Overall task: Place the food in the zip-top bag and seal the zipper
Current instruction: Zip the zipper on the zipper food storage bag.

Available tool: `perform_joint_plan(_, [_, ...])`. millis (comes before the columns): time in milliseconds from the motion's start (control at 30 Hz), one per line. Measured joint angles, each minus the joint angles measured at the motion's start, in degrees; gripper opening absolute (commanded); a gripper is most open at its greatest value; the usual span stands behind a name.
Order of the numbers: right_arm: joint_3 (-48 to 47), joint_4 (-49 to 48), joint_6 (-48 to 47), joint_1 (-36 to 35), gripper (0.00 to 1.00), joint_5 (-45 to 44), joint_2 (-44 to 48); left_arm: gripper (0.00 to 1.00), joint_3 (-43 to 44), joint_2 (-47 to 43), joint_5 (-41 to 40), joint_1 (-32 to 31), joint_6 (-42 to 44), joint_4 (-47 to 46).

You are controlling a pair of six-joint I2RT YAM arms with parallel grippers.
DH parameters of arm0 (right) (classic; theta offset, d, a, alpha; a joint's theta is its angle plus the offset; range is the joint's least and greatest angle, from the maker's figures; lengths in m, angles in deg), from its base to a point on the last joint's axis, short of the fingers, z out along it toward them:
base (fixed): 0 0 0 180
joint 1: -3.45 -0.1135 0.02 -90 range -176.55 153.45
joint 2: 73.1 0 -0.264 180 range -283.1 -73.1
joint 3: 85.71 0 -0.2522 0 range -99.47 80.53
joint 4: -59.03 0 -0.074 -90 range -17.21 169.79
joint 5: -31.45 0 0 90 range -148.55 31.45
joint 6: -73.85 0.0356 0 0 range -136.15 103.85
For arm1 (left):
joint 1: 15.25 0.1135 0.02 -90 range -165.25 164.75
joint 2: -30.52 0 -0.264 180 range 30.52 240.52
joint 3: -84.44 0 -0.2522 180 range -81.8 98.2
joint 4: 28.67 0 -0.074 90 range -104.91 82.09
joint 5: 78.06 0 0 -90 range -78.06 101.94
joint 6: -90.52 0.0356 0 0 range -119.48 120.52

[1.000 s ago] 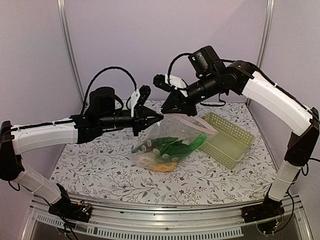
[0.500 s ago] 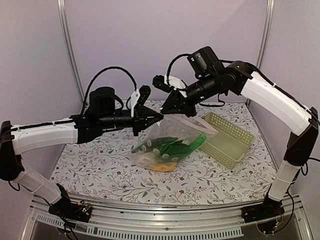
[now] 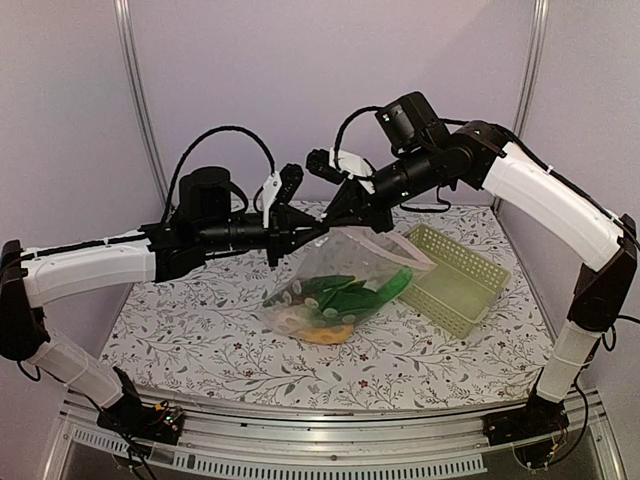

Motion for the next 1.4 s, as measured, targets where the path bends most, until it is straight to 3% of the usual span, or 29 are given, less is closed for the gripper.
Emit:
perform_joint_plan(500, [1.9, 0.8, 1.7, 3.8, 0.00, 1.7, 0.1, 0.00, -2.5, -2.8, -6.3, 0.0, 0.5, -0.3])
perform_joint_plan(1033, [20.3, 2.0, 0.6, 13.3, 0.00, 2.5, 9.9, 0.00, -5.4, -7.0, -8.0, 3.2, 0.9, 1.8])
perform_joint_plan(1400, [27.4, 3.3, -1.1, 18.9, 0.00, 2.5, 15.0, 0.00, -5.7, -8.1, -8.2, 4.5, 0.9, 2.0])
